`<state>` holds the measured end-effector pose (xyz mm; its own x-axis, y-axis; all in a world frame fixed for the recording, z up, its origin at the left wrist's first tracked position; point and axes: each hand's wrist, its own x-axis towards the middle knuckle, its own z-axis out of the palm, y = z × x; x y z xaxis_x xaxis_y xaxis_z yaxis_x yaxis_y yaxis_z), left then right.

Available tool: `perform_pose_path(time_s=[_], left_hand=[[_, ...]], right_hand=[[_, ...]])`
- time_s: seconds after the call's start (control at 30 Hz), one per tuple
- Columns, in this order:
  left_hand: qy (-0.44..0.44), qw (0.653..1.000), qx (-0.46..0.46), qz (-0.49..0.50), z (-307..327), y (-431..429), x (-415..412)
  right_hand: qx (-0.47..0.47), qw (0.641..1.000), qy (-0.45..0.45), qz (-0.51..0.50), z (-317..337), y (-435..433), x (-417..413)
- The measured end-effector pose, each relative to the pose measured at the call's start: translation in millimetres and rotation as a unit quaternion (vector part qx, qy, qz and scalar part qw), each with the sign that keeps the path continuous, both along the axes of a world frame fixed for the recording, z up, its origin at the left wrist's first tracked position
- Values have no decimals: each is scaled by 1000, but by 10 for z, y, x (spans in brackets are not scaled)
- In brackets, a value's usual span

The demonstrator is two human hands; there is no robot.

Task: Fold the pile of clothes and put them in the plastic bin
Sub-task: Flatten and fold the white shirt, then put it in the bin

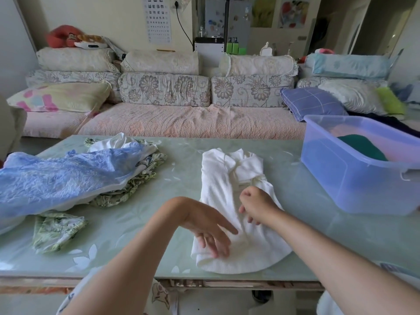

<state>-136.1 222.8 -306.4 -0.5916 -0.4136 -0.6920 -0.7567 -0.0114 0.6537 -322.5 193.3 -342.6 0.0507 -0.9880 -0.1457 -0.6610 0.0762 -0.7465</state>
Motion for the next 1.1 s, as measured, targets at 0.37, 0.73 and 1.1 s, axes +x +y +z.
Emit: perform_pose_path(time_s=[0.37,0.73,1.1], left_hand=[[-38,791,-598,124,-590,-370,97],[-218,909,-355,24,-643,-298,260],[39,780,-603,163,-506,-709,121]], right_hand=[[-126,870,385,280,-283,29,64],[-84,881,340,317,-155,-86,-107],[-82,915,313,242,-271,-533,-1]])
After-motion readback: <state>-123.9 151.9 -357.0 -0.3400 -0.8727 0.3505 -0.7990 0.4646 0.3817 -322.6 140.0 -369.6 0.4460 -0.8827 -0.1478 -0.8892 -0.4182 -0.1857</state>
